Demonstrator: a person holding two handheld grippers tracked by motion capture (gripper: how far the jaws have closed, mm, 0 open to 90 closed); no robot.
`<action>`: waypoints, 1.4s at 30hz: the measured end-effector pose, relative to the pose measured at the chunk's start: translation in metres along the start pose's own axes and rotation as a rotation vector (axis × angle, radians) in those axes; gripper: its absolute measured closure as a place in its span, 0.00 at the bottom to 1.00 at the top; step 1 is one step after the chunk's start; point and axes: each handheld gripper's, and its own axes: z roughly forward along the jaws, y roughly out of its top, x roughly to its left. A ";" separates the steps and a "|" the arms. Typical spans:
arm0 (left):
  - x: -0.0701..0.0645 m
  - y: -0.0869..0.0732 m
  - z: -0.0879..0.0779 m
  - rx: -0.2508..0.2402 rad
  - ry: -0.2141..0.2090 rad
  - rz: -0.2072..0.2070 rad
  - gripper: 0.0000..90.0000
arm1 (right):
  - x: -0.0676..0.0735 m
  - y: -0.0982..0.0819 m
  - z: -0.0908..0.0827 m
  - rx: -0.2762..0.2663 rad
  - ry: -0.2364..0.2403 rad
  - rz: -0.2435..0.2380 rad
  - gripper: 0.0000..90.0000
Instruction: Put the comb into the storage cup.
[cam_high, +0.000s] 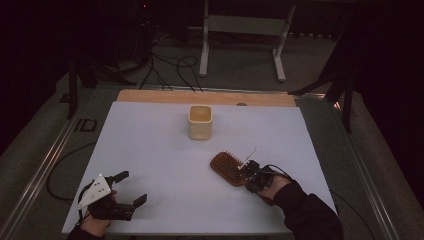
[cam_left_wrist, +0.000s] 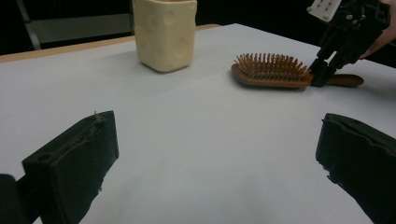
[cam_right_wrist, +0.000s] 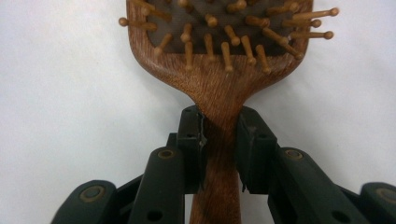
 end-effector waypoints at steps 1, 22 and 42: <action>0.000 0.000 0.000 0.000 0.001 0.000 0.00 | 0.001 -0.001 -0.001 -0.011 0.002 0.017 0.82; 0.000 -0.001 0.001 0.006 0.001 -0.004 0.00 | 0.002 -0.009 -0.001 -0.257 -0.011 0.076 0.82; -0.002 0.000 0.003 0.011 -0.004 -0.002 0.00 | 0.008 -0.023 -0.004 -0.426 -0.010 0.102 0.82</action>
